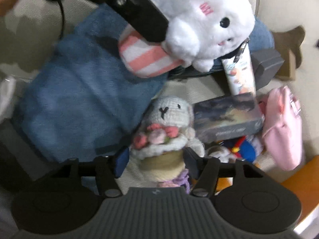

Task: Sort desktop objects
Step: 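Grasp the crocheted bunny with the right gripper and lift it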

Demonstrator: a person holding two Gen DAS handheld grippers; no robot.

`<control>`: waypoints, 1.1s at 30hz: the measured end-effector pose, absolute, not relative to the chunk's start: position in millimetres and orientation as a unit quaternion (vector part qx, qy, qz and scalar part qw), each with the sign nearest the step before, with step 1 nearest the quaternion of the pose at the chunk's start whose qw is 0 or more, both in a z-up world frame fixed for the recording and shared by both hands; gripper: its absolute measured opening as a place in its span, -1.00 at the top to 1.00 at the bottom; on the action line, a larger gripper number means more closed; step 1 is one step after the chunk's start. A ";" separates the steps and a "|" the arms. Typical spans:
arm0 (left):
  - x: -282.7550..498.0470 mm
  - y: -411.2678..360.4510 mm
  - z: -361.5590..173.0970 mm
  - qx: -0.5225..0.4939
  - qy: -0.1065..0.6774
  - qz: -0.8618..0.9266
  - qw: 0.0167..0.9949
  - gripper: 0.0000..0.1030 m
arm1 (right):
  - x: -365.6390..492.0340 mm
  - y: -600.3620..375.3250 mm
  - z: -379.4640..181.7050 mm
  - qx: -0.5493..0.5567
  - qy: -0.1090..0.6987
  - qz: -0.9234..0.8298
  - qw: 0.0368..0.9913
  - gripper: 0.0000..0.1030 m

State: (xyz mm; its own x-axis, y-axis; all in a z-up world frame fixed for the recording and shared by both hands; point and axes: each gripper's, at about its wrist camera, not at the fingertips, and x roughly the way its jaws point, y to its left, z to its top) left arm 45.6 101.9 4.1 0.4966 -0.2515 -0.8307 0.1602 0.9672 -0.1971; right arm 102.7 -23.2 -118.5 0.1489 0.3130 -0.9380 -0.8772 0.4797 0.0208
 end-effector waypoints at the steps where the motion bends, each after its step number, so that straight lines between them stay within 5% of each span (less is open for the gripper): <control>1: 46.3 102.8 3.9 -0.049 0.487 -0.118 0.864 -0.07 | 102.1 -20.8 -122.4 -0.292 0.493 0.421 0.703 -0.27; 7: 46.6 105.5 2.8 -0.065 0.480 -0.114 0.867 -0.07 | 102.8 -18.9 -120.5 -0.271 0.510 0.416 0.703 0.02; 15: 45.7 112.8 19.4 -0.090 0.457 -0.109 0.878 0.10 | 91.7 -47.0 -77.2 -0.219 0.504 0.405 0.730 0.04; 18: 48.1 109.3 26.1 -0.093 0.452 -0.115 0.880 0.51 | 91.4 -71.5 -58.4 -0.184 0.498 0.389 0.753 0.04; 19: 49.7 106.4 26.9 -0.088 0.452 -0.121 0.879 0.98 | 95.8 -78.3 -51.9 -0.172 0.494 0.383 0.762 0.04; 27: 58.2 86.7 14.2 -0.045 0.495 -0.131 0.858 0.92 | 117.7 -104.2 -56.6 -0.121 0.503 0.336 0.787 0.04; 33: 71.5 74.4 10.9 -0.031 0.523 -0.125 0.842 0.08 | 116.8 -100.5 -73.3 -0.117 0.508 0.327 0.788 0.04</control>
State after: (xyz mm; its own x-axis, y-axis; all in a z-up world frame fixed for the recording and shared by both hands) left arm 71.5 74.4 10.9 0.4215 -0.2430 -0.8737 0.1785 0.9668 -0.1829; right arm 116.8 -100.5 -73.3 0.2700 0.3964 -0.8775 -0.6336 0.7593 0.1481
